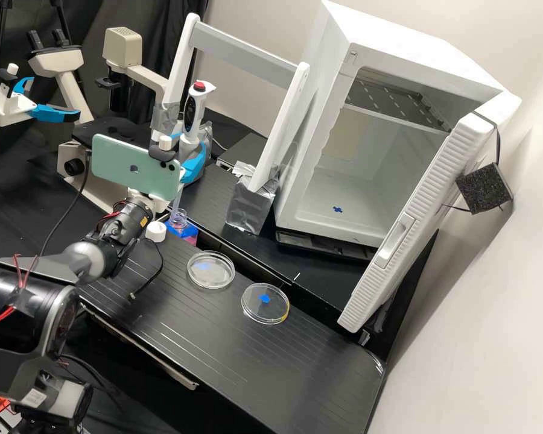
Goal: Use the pipette
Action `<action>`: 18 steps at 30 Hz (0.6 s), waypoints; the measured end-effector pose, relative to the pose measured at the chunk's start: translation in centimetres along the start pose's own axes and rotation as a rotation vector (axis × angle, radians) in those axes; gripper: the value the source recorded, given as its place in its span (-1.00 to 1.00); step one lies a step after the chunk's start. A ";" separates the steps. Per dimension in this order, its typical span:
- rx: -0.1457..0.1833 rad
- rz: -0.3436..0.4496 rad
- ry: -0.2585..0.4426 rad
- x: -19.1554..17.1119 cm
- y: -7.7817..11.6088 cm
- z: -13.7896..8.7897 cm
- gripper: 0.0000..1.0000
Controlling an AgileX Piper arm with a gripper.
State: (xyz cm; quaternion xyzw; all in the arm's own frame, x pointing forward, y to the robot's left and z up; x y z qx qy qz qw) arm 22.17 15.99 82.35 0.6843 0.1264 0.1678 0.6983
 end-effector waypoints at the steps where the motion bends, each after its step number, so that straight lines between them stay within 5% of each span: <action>1: -0.011 0.006 0.010 0.0 -0.2 0.0 -1.00; 10: -0.067 -0.008 0.001 -0.4 -2.2 1.0 -1.00; 18: -0.079 -0.048 -0.027 -0.9 -3.1 1.8 -1.00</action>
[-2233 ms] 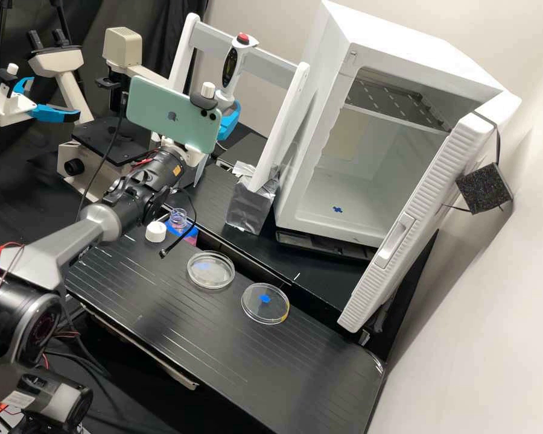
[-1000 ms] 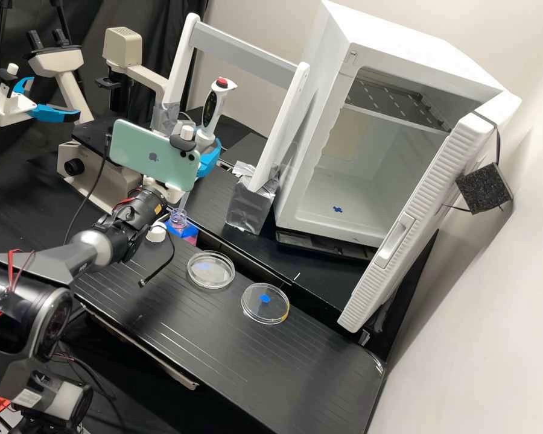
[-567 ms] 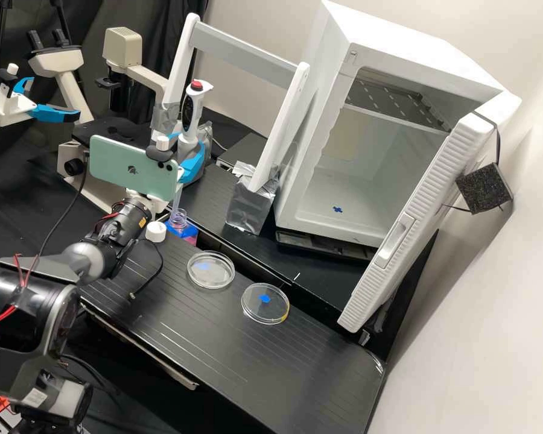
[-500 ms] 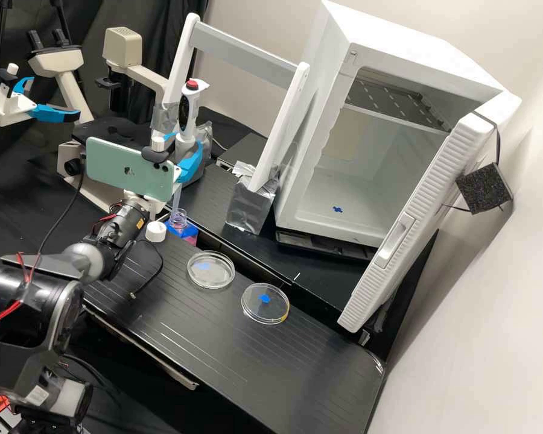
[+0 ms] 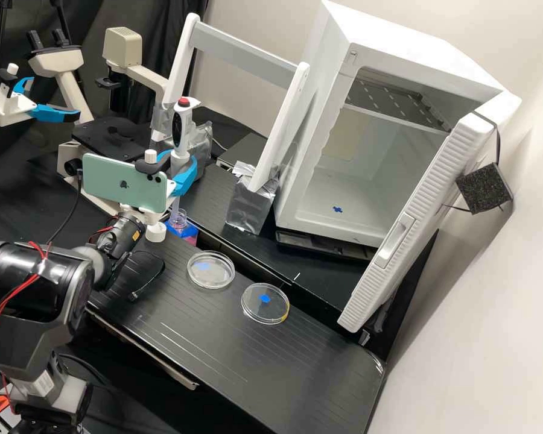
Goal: Use the pipette
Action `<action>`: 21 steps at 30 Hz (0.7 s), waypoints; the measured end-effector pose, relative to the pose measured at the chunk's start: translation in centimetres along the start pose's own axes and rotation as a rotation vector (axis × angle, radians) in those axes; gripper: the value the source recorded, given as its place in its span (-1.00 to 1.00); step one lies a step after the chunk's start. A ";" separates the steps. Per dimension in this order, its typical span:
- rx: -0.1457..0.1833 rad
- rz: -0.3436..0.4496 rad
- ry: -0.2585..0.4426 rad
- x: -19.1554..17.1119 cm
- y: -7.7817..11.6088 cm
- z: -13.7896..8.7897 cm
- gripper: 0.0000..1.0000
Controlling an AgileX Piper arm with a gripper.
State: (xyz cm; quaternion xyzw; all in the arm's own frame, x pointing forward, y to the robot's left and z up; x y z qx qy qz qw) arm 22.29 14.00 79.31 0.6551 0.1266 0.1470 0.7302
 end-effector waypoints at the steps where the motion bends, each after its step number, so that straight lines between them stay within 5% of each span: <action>1: -0.006 -0.004 -0.003 0.0 -0.1 0.1 -1.00; 13: -0.022 -0.046 -0.049 0.6 -1.8 1.3 -1.00; 21: -0.003 -0.038 -0.077 0.4 -1.6 2.0 -1.00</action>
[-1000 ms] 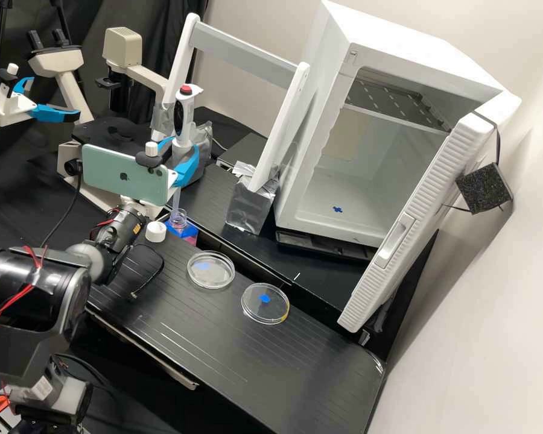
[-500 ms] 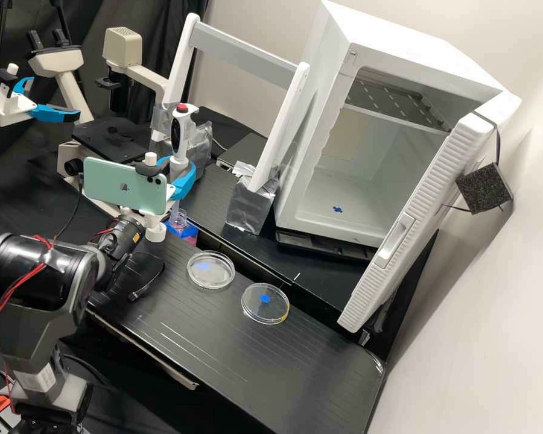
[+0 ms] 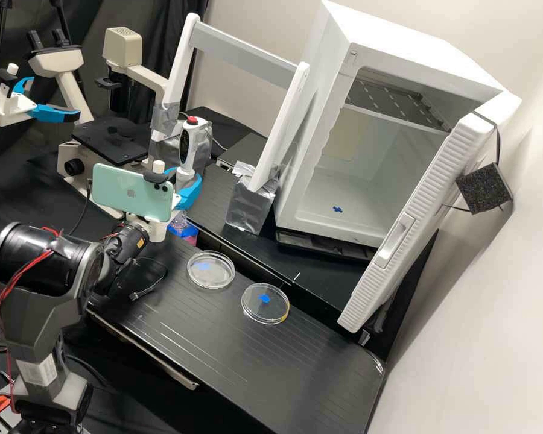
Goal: Use the pipette
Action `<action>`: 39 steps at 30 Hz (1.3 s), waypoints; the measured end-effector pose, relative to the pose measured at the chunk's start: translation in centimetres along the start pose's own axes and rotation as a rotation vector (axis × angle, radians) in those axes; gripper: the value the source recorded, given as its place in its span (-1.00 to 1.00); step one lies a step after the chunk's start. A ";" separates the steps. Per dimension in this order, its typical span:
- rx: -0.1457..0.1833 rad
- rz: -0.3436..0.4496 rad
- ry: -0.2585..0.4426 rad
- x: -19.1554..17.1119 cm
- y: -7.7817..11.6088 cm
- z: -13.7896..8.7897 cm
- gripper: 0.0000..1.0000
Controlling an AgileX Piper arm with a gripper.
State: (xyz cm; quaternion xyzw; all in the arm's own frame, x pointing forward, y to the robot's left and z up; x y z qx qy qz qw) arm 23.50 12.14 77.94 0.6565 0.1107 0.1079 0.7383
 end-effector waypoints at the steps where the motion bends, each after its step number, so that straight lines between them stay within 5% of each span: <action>1: 0.004 0.001 -0.002 0.0 0.0 0.0 -1.00; 18: 0.033 0.059 0.022 -0.6 1.8 -0.5 -1.00; 39: 0.104 0.151 0.109 -1.4 7.6 -3.9 -1.00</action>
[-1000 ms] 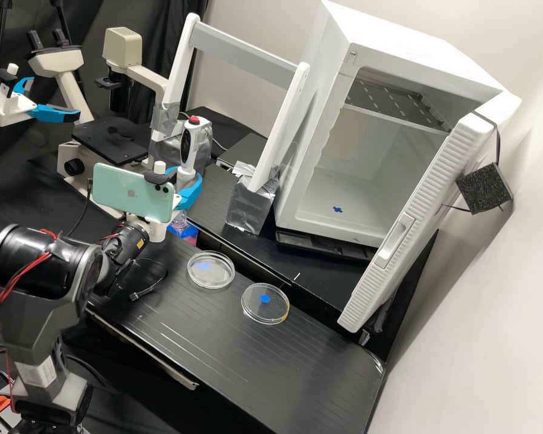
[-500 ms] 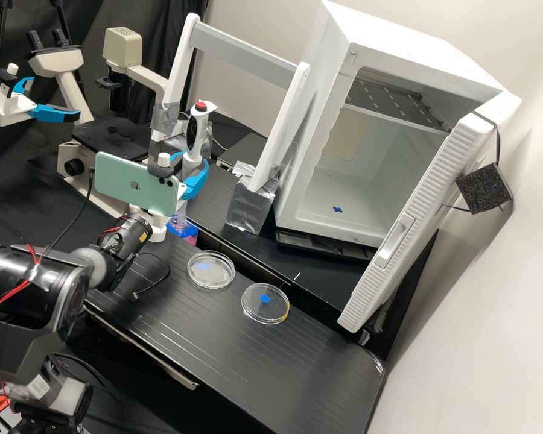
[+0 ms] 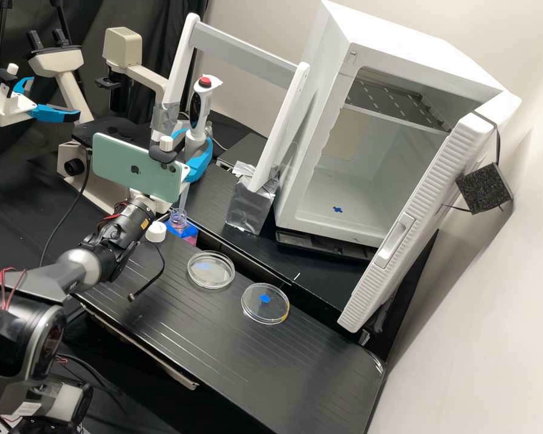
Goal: Use the pipette
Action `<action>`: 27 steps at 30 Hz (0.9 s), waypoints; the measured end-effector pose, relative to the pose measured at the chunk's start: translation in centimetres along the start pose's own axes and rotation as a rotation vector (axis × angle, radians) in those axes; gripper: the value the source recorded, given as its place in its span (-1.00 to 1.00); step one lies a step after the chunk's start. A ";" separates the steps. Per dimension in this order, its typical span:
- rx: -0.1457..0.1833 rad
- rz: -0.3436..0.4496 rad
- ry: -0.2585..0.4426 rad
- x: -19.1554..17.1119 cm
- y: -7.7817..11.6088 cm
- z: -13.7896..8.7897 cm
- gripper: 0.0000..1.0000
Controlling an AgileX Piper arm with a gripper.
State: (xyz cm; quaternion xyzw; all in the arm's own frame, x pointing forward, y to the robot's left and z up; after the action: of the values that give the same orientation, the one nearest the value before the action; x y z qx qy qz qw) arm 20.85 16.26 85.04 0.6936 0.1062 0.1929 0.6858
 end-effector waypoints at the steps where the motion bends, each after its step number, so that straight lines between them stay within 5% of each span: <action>1: 0.002 0.004 0.003 -0.1 0.2 -0.2 -1.00; 13: 0.064 0.061 0.057 -2.0 3.7 -0.8 -1.00; 17: 0.037 0.091 0.073 -3.3 5.0 0.2 -1.00; 27: 0.039 0.225 0.044 -7.2 7.5 4.1 -1.00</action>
State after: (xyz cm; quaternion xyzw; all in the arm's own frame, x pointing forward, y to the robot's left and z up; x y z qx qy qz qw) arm 15.17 9.33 91.69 0.7102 0.0464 0.2815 0.6437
